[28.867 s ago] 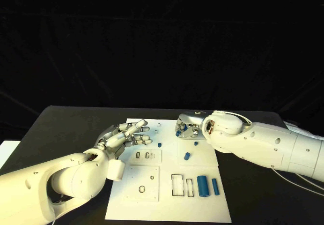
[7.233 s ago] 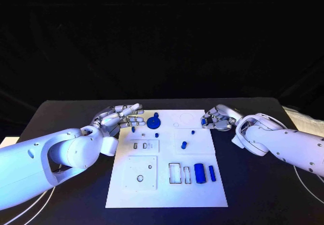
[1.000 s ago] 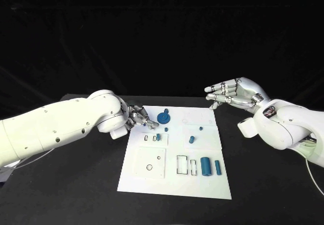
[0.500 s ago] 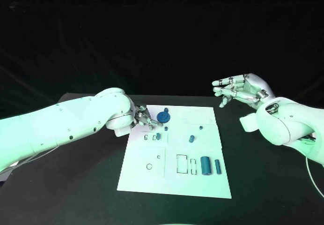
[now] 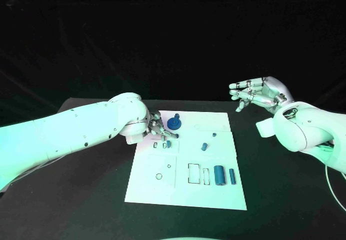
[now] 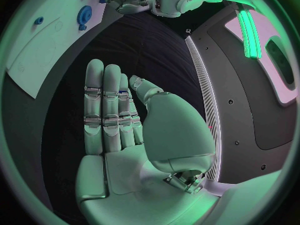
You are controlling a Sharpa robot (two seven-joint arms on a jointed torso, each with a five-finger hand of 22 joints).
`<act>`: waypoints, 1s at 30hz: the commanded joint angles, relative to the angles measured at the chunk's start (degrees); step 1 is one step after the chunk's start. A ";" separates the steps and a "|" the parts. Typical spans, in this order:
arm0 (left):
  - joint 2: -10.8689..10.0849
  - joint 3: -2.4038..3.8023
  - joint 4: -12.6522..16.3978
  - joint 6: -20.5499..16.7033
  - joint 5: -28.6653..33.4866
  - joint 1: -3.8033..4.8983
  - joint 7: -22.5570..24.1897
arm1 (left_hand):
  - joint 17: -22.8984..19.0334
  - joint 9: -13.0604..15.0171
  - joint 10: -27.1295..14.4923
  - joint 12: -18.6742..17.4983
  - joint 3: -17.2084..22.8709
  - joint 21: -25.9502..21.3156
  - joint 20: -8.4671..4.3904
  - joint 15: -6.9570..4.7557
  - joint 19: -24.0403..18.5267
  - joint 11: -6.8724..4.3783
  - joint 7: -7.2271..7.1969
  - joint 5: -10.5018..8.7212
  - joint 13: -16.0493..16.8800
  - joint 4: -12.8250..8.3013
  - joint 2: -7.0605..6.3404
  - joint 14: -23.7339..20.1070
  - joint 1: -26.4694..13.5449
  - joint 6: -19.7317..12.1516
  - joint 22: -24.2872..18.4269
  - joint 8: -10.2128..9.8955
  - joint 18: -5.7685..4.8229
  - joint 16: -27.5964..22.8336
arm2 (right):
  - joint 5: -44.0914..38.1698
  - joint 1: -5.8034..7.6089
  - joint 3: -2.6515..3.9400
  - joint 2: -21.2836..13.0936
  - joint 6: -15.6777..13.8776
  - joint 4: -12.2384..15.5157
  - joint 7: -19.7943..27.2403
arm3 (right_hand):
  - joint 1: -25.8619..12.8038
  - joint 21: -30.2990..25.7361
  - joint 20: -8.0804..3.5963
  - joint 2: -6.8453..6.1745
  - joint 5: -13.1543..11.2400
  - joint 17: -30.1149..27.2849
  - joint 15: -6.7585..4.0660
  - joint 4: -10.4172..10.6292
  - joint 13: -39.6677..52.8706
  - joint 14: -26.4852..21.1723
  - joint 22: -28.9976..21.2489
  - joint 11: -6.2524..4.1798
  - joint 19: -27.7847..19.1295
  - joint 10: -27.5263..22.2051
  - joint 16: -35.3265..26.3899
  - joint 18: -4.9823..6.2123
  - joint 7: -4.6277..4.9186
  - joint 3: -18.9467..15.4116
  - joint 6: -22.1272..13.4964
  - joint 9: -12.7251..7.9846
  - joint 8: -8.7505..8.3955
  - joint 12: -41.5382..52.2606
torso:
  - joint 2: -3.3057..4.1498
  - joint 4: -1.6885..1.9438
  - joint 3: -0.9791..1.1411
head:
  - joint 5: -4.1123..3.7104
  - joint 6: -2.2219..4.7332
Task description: Assemble the parts on the task board
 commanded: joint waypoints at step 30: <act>1.96 -0.29 -1.01 7.01 -1.00 0.09 -0.82 | 15.08 2.16 -0.21 -0.44 -0.63 0.02 -0.32 -0.46 0.77 -0.45 -0.57 -0.19 -0.39 -0.33 1.88 6.03 1.49 -0.94 -0.43 2.02 -0.78 0.14 | -0.94 -0.08 -0.24 1.00 1.17 -0.54 -2.00 | -1.37 0.72 0.12 0.07 0.49 1.30 0.37 0.60 1.08 -0.81 0.61 0.30 -1.31 -0.61 0.40 0.05 -0.05 -0.11 -1.01 -0.12 -0.13 -0.42 | -0.01 0.07 0.05 | -0.16 -0.80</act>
